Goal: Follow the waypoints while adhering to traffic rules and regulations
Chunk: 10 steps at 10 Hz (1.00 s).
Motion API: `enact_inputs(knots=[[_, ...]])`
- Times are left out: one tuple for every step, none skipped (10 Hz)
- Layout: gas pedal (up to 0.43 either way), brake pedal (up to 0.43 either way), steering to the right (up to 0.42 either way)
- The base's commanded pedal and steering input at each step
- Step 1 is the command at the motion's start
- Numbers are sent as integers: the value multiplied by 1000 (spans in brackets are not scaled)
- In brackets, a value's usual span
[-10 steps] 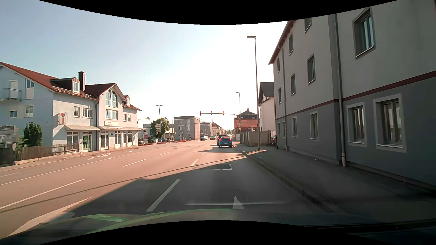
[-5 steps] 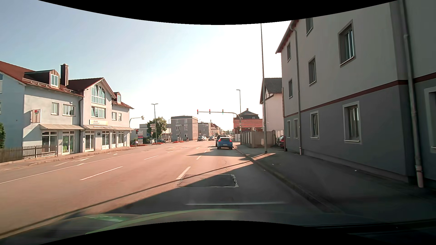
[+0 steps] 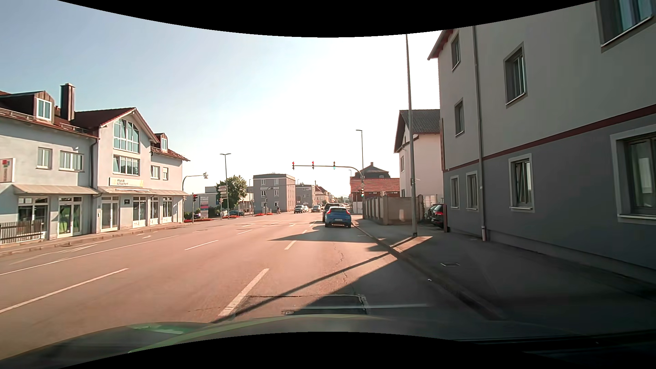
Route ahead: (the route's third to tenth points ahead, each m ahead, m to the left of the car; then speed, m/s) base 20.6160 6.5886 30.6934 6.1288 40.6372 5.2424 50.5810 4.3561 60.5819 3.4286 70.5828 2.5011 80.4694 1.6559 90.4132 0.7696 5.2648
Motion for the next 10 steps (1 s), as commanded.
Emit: enact_inputs(knots=[[0, 0, 10], [0, 0, 10], [0, 0, 10], [0, 0, 10], [0, 0, 9], [0, 0, 8], [0, 0, 7], [0, 0, 7], [0, 0, 6], [0, 0, 6]])
